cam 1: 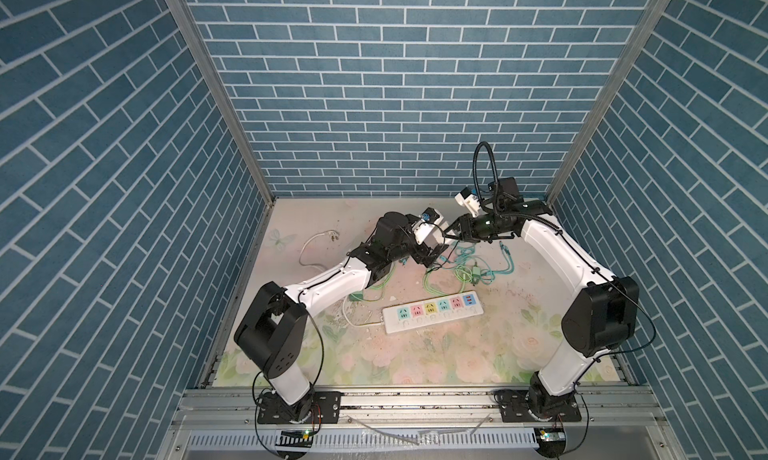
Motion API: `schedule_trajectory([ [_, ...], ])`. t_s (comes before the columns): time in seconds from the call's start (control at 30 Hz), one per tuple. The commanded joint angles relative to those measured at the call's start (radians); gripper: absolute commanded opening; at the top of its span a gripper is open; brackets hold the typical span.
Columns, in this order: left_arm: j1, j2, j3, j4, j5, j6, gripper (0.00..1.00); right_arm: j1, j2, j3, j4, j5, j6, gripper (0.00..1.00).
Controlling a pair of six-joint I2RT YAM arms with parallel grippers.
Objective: Insert the plug
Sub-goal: 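Open the left gripper and draw it back while the right gripper holds the charger, then carry the charger toward the power strip with the right gripper while the left arm retracts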
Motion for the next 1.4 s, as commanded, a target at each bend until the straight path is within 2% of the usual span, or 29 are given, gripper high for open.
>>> schedule_trajectory([
  [0.0, 0.003, -0.084, 0.034, -0.217, -0.143, -0.001, 1.00, 0.002, -0.057, 0.047, -0.040, 0.109, -0.089, 0.00],
  [0.07, 0.003, -0.128, 0.025, -0.299, -0.231, -0.028, 1.00, 0.006, -0.061, 0.033, -0.042, 0.145, -0.107, 0.00],
  [0.17, 0.009, -0.212, -0.014, -0.395, -0.415, -0.135, 1.00, 0.037, -0.068, 0.012, -0.055, 0.216, -0.132, 0.00],
  [0.3, 0.014, -0.341, -0.085, -0.513, -0.597, -0.253, 1.00, 0.135, -0.097, -0.023, -0.071, 0.399, -0.175, 0.00],
  [0.37, 0.014, -0.401, -0.108, -0.572, -0.644, -0.313, 1.00, 0.176, -0.111, -0.037, -0.063, 0.508, -0.166, 0.00],
  [0.47, 0.014, -0.487, -0.159, -0.619, -0.651, -0.377, 1.00, 0.227, -0.143, -0.079, 0.002, 0.673, -0.132, 0.00],
  [0.5, 0.014, -0.512, -0.173, -0.638, -0.656, -0.398, 1.00, 0.235, -0.155, -0.100, 0.030, 0.673, -0.122, 0.00],
  [0.63, 0.014, -0.592, -0.224, -0.696, -0.669, -0.460, 1.00, 0.259, -0.178, -0.168, 0.131, 0.529, -0.066, 0.00],
  [0.83, 0.014, -0.693, -0.281, -0.747, -0.668, -0.550, 1.00, 0.343, -0.179, -0.271, 0.209, 0.419, 0.049, 0.00],
  [1.13, 0.014, -0.750, -0.340, -0.792, -0.671, -0.644, 1.00, 0.542, -0.093, -0.296, 0.157, 0.632, 0.250, 0.00],
  [1.37, 0.014, -0.773, -0.386, -0.766, -0.648, -0.660, 1.00, 0.650, 0.008, -0.256, 0.130, 0.722, 0.288, 0.00],
])
